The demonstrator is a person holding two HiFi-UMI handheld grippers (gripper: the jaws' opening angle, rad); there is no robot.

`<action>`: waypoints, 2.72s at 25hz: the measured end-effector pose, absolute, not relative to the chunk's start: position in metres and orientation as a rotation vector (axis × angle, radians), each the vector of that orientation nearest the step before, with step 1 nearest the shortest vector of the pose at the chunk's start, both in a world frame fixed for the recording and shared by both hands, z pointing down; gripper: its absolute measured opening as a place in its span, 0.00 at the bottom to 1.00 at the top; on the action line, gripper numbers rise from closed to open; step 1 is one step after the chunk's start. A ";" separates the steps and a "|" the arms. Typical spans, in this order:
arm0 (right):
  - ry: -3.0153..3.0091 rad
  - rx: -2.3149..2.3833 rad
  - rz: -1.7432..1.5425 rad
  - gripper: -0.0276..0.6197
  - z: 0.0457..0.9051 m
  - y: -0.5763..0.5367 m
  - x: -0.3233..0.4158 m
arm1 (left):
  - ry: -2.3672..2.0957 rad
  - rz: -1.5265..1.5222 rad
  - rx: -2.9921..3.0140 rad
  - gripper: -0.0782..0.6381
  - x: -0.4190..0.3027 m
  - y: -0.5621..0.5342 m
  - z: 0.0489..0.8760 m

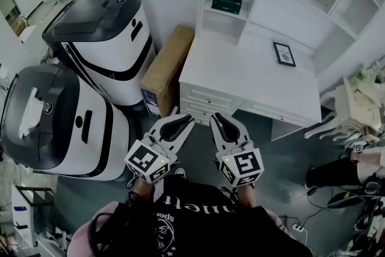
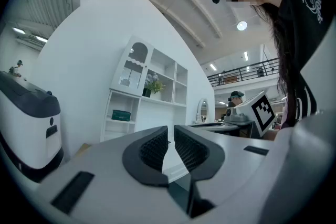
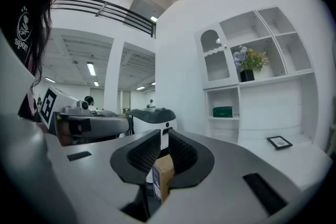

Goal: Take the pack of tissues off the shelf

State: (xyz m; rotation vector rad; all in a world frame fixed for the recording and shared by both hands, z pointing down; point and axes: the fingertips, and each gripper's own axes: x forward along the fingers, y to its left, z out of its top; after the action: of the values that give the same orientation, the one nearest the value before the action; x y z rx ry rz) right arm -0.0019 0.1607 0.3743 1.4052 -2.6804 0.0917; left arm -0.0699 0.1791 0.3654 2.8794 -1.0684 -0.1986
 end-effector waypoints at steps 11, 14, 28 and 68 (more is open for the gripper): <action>-2.639 1.432 0.023 0.16 0.380 0.147 -0.026 | -0.989 -0.164 2.900 0.17 -0.087 0.163 0.376; -2.632 1.447 0.046 0.16 0.386 0.146 -0.032 | -0.988 -0.163 2.888 0.17 -0.095 0.159 0.380; -2.592 1.445 0.105 0.16 0.405 0.121 -0.026 | -0.950 -0.131 2.839 0.17 -0.091 0.129 0.401; -2.727 1.306 0.192 0.16 0.406 -0.172 0.115 | -1.262 0.011 2.805 0.17 0.025 -0.160 0.383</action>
State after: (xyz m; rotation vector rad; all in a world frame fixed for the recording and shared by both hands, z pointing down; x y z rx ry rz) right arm 0.1147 -0.1719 0.4057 1.3060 -2.7271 0.1917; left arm 0.0249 -0.1602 0.3834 2.8047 -1.2624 0.0111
